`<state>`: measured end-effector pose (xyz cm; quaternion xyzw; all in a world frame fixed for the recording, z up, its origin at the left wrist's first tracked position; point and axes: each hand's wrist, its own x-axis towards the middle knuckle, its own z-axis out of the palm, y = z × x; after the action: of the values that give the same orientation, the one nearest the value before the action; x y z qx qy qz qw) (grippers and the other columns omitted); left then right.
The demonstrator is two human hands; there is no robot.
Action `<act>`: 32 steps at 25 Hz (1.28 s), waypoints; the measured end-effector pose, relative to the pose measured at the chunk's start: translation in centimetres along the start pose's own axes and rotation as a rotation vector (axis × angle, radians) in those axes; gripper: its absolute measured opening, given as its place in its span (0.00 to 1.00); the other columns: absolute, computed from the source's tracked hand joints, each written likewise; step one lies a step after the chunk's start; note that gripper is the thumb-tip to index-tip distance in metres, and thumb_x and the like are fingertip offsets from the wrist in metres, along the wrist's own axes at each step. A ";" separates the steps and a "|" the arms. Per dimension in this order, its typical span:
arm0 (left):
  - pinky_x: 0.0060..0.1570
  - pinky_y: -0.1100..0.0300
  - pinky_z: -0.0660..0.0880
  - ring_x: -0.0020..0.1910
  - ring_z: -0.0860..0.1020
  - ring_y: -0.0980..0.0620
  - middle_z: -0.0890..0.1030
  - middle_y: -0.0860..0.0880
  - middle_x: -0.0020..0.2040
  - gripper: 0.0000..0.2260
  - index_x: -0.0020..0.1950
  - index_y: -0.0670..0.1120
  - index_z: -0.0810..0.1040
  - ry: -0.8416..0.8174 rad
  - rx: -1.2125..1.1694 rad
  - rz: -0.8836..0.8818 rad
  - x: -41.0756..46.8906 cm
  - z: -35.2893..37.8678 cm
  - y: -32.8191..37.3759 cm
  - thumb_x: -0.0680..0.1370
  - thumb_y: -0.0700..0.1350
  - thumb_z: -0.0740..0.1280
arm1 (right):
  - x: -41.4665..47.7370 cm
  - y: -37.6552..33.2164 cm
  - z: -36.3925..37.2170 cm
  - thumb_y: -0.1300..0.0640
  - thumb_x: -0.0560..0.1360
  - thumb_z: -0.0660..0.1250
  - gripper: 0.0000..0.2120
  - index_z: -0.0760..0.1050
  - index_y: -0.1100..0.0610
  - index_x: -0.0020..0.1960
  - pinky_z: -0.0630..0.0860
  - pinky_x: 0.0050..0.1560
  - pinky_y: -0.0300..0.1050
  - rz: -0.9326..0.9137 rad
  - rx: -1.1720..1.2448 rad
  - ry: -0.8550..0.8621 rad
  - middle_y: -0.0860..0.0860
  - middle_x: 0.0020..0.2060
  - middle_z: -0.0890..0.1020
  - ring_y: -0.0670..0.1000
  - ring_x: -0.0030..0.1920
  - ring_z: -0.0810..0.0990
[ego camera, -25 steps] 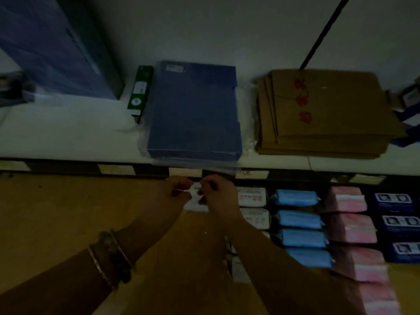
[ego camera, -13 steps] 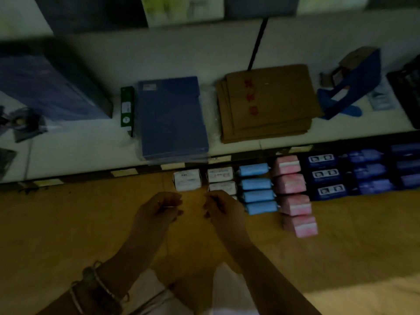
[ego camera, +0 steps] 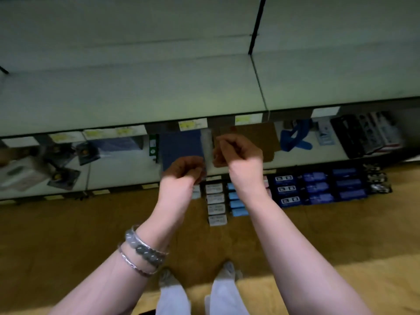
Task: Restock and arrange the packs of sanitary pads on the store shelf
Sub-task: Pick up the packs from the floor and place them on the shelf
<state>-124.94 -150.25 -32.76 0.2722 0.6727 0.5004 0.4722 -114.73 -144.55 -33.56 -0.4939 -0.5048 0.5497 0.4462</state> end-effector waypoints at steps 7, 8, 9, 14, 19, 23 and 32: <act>0.45 0.64 0.75 0.39 0.79 0.57 0.81 0.50 0.42 0.10 0.46 0.47 0.78 0.000 -0.092 0.210 -6.4 1.2 10.1 0.77 0.33 0.61 | -1.8 -12.0 -2.6 0.66 0.77 0.62 0.11 0.76 0.53 0.42 0.76 0.34 0.37 -0.213 0.048 -0.064 0.51 0.32 0.79 0.45 0.29 0.78; 0.45 0.64 0.75 0.38 0.79 0.58 0.80 0.51 0.41 0.11 0.45 0.47 0.77 0.000 -0.118 0.234 -7.1 1.5 11.3 0.77 0.32 0.61 | -2.0 -13.4 -3.1 0.67 0.77 0.62 0.11 0.76 0.53 0.42 0.76 0.34 0.38 -0.245 0.058 -0.072 0.51 0.32 0.79 0.46 0.30 0.78; 0.44 0.65 0.75 0.36 0.79 0.59 0.80 0.50 0.41 0.11 0.44 0.46 0.77 -0.008 -0.141 0.253 -7.6 2.0 12.4 0.77 0.32 0.61 | -2.2 -14.5 -3.7 0.67 0.77 0.62 0.11 0.76 0.53 0.42 0.77 0.35 0.38 -0.275 0.059 -0.075 0.51 0.32 0.79 0.46 0.31 0.78; 0.41 0.69 0.76 0.35 0.79 0.59 0.80 0.48 0.41 0.10 0.44 0.44 0.77 -0.046 -0.202 0.379 -10.0 2.9 17.5 0.76 0.31 0.61 | -3.3 -19.6 -5.7 0.68 0.77 0.62 0.10 0.77 0.56 0.43 0.77 0.34 0.37 -0.393 0.111 -0.104 0.52 0.32 0.79 0.46 0.32 0.78; 0.40 0.69 0.76 0.36 0.78 0.58 0.80 0.48 0.40 0.10 0.43 0.44 0.78 -0.047 -0.186 0.523 -11.0 1.9 21.5 0.76 0.31 0.61 | -2.4 -24.2 -5.8 0.70 0.76 0.61 0.12 0.77 0.57 0.41 0.77 0.33 0.38 -0.507 0.140 -0.144 0.52 0.30 0.78 0.45 0.31 0.77; 0.39 0.70 0.75 0.34 0.78 0.60 0.80 0.49 0.40 0.11 0.42 0.44 0.78 -0.021 -0.171 0.593 -9.9 0.2 24.4 0.76 0.31 0.61 | -0.8 -27.1 -4.6 0.70 0.76 0.62 0.12 0.77 0.56 0.41 0.77 0.34 0.38 -0.569 0.084 -0.200 0.51 0.30 0.78 0.45 0.31 0.77; 0.37 0.70 0.75 0.36 0.78 0.55 0.80 0.48 0.40 0.10 0.43 0.44 0.77 0.007 -0.182 0.617 -0.2 -4.5 29.9 0.76 0.30 0.61 | 8.5 -30.4 3.3 0.69 0.74 0.62 0.15 0.76 0.52 0.37 0.75 0.34 0.37 -0.530 -0.175 -0.206 0.51 0.32 0.79 0.43 0.29 0.77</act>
<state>-132.15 -141.78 -4.60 0.4185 0.5125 0.6789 0.3183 -119.21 -133.68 -4.02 -0.3232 -0.7040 0.4157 0.4765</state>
